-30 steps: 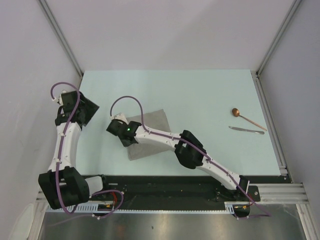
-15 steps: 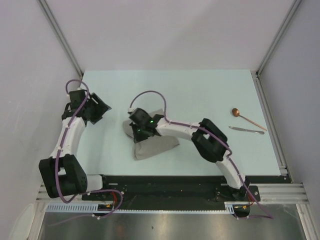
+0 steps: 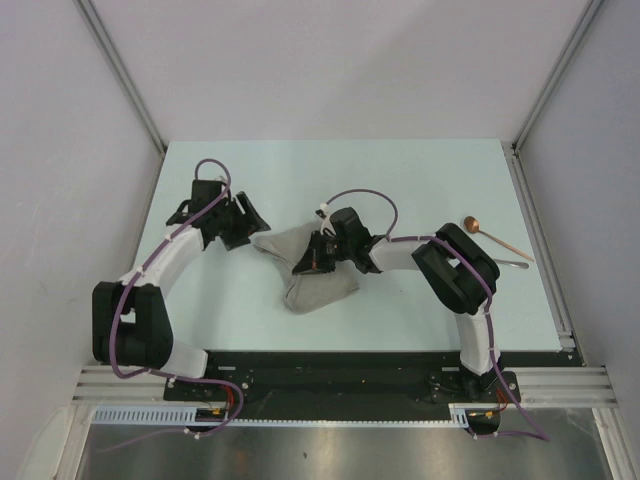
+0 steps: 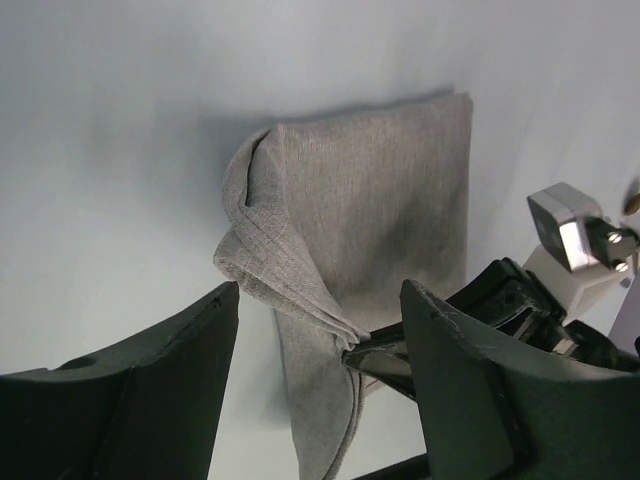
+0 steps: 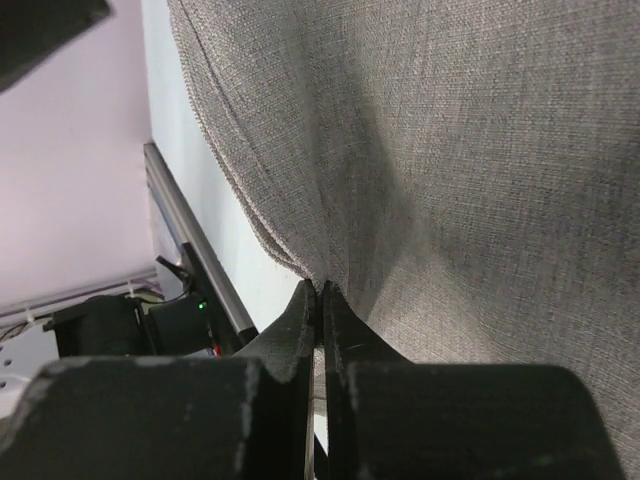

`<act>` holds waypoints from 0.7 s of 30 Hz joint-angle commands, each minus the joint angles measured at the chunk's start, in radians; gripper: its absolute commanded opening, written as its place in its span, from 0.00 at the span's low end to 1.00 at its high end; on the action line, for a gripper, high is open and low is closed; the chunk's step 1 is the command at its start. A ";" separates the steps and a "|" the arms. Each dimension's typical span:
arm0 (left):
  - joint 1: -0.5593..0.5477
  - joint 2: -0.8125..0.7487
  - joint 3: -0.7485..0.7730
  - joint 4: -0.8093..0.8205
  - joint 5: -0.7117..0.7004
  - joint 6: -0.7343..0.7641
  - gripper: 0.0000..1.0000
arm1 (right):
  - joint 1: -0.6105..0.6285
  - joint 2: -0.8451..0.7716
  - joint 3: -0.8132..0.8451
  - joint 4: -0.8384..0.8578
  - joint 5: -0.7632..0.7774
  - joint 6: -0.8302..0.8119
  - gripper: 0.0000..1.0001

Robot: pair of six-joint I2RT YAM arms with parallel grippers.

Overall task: Fold the napkin into a case and place the utensils inside
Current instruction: Fold the lower triangle-folded napkin at the center of the board.

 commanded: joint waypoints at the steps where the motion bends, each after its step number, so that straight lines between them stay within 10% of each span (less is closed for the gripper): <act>1: -0.046 0.051 0.015 0.024 0.007 -0.025 0.71 | -0.025 -0.049 -0.045 0.156 -0.108 0.031 0.00; 21: -0.175 -0.004 -0.015 0.060 -0.089 -0.115 0.70 | -0.101 -0.014 -0.049 0.130 -0.173 -0.062 0.00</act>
